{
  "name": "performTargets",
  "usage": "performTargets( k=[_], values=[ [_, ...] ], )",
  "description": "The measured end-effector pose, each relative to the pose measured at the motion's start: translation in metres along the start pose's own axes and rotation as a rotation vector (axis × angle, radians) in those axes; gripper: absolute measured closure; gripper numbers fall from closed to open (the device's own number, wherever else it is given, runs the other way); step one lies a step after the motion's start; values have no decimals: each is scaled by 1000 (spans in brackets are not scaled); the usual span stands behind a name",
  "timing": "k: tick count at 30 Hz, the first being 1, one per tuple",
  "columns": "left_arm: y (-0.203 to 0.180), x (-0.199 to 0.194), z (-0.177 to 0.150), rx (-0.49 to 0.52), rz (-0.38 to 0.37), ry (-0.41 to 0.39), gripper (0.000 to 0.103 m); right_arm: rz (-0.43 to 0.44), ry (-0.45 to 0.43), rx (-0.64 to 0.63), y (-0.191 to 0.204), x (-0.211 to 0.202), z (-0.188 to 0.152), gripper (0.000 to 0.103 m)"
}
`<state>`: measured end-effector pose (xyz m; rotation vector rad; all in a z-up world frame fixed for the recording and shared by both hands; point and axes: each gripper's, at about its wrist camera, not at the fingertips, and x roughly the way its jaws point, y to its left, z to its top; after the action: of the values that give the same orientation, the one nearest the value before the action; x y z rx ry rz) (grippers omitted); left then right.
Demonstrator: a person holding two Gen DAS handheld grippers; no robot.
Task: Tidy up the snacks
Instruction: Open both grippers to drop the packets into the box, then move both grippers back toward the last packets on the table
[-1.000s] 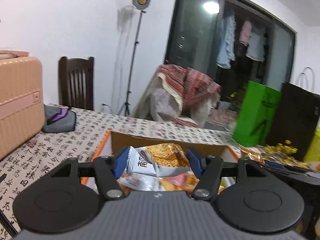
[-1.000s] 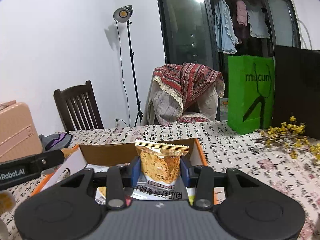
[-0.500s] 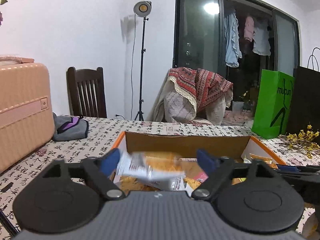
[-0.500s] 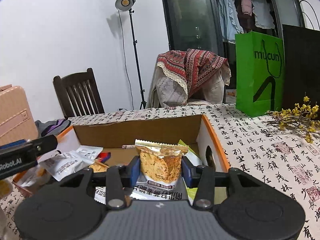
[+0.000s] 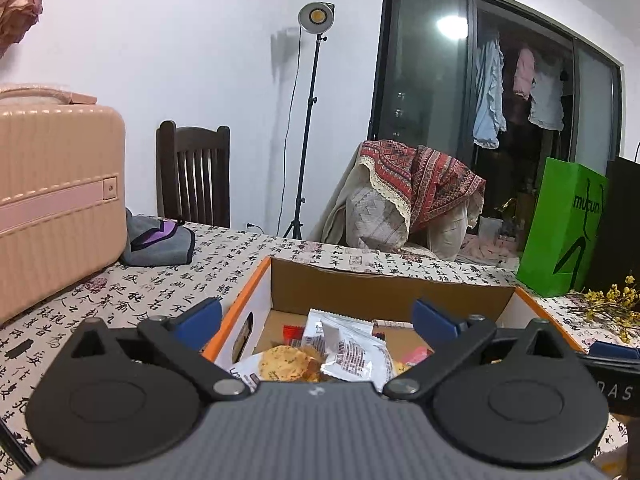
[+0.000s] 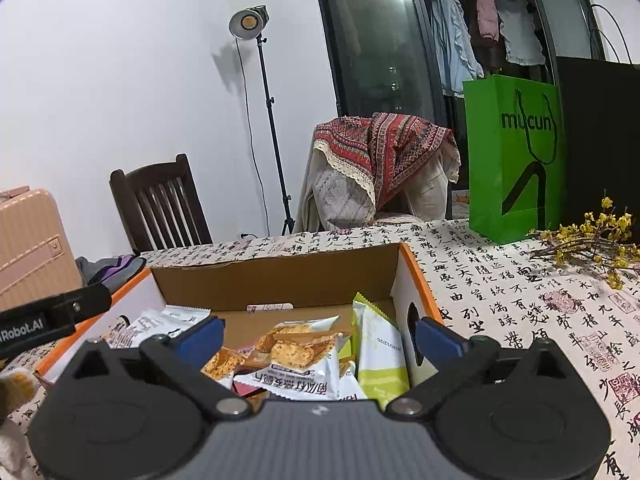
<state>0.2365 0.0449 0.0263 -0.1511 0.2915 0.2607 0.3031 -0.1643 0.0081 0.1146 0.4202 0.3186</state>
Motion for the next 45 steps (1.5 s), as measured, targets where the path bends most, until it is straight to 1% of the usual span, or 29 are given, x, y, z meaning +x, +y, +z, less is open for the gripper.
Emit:
performTargets(
  k=[3, 5, 8, 11, 12, 15, 18, 20, 24, 26, 33, 39, 42, 45],
  values=[
    [-1, -3, 1, -3, -5, 20, 0, -4, -4, -3, 0, -1, 1, 0],
    [-1, -9, 4, -10, -17, 12, 0, -11, -4, -10, 2, -3, 2, 0],
    [-2, -22, 13, -12, -8, -3, 0, -15, -19, -24, 5, -11, 7, 0],
    [-5, -34, 21, 5, 14, 16, 0, -34, -22, -41, 8, -22, 13, 0],
    [-4, -39, 22, 6, 13, 17, 0, -41, -18, -48, 9, -26, 15, 0],
    [-1, -54, 24, 6, -12, 17, 0, -25, -20, -53, 9, -44, 17, 0],
    [5, -68, 23, 6, 11, 30, 0, -32, 5, -71, 12, -60, 15, 0],
    [11, -75, 21, 2, 12, 42, 0, -40, 11, -84, 13, -70, 11, 0],
    [25, -88, 10, 11, 7, 70, 0, -32, 38, -93, 13, -88, -3, 0],
    [31, -93, 1, 26, 9, 84, 0, -43, 66, -97, 14, -94, -13, 0],
    [59, -104, -34, 54, -1, 150, 0, -59, 145, -85, 11, -106, -46, 0],
    [79, -110, -52, 66, -6, 154, 0, -59, 189, -61, 5, -112, -64, 0],
    [84, -106, -58, 48, -6, 155, 0, -60, 214, -51, 4, -110, -70, 0],
    [85, -98, -64, 47, -4, 172, 0, -59, 227, -27, 2, -108, -73, 0]
  ],
)
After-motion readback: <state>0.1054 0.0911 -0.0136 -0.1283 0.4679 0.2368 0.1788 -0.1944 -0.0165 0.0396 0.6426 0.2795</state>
